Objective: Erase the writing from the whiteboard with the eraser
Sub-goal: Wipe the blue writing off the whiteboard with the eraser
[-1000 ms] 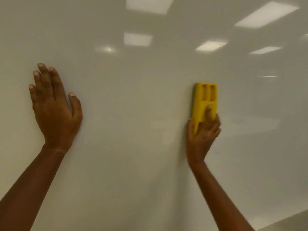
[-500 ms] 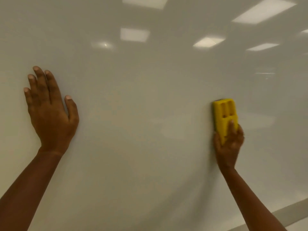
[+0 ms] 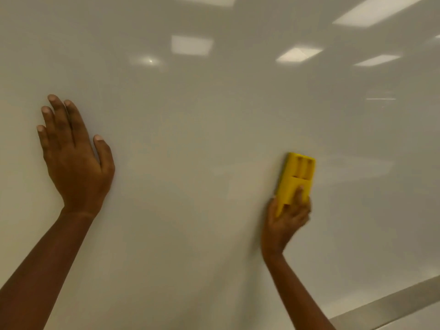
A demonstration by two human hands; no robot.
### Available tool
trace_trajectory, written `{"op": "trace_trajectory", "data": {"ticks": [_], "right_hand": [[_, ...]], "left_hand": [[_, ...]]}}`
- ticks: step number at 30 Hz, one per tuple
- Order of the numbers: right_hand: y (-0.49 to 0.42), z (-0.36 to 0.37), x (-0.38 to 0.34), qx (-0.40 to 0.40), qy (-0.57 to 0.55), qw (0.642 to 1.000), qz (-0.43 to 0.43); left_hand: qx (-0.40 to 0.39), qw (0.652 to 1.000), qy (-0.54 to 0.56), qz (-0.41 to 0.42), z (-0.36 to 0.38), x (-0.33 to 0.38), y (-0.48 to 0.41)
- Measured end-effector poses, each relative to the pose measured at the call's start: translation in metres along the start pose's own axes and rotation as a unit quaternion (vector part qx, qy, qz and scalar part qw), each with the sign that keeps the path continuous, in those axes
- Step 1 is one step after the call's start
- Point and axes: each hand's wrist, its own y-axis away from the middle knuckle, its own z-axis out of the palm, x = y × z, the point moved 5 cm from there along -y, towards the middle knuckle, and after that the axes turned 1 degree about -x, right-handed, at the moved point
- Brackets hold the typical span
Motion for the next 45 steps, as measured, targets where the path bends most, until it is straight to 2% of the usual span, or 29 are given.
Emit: {"op": "trace_trajectory", "data": {"ticks": [2,5,9,11,14,17,19,22,25,29,31,35,39,42,45], "right_hand": [[0.023,0.013,-0.04,-0.067,-0.02,0.987,-0.144],[0.037,0.021,-0.07,-0.147,-0.032,0.923,-0.354],[0.009,0.018,-0.061,-0.181,0.005,0.842,-0.509],[-0.018,0.015,-0.05,-0.183,0.015,0.834,-0.521],[-0.068,0.006,-0.024,-0.151,0.012,0.889,-0.431],[-0.116,-0.007,0.021,-0.125,0.018,0.961,-0.247],[-0.14,-0.019,0.052,-0.102,0.01,0.984,-0.145],[-0.16,-0.038,0.092,-0.046,0.013,0.998,-0.035],[-0.154,-0.049,0.12,0.006,0.027,0.997,0.077],[-0.127,-0.043,0.118,0.061,0.018,0.982,0.178],[-0.107,-0.035,0.099,0.069,0.015,0.981,0.182],[-0.047,-0.012,0.034,0.019,0.021,0.998,0.065],[0.018,0.008,-0.032,-0.068,-0.001,0.995,-0.076],[0.058,0.016,-0.064,-0.145,-0.022,0.964,-0.223],[0.077,0.018,-0.073,-0.2,-0.038,0.904,-0.376]], "left_hand": [[-0.006,1.0,-0.001,-0.003,0.0,0.001,0.003],[-0.014,1.0,-0.005,-0.001,-0.001,0.008,0.013],[-0.023,1.0,-0.014,0.013,-0.001,0.015,0.031],[-0.027,0.999,-0.017,0.013,0.0,0.017,0.038],[-0.028,0.999,-0.022,0.011,0.0,0.019,0.043],[-0.03,0.999,-0.028,0.013,0.0,0.02,0.043],[-0.029,0.999,-0.034,0.013,0.0,0.02,0.044],[-0.026,0.999,-0.036,0.01,0.0,0.02,0.044],[-0.025,0.999,-0.035,0.008,0.001,0.02,0.043],[-0.024,0.999,-0.037,0.005,0.001,0.02,0.044],[-0.023,0.999,-0.038,0.005,0.0,0.02,0.044],[-0.021,0.999,-0.038,0.002,0.001,0.019,0.045],[-0.021,0.999,-0.042,0.005,0.002,0.017,0.045],[-0.021,0.999,-0.041,0.009,0.001,0.016,0.045],[-0.02,0.999,-0.038,0.01,0.001,0.016,0.044]]}}
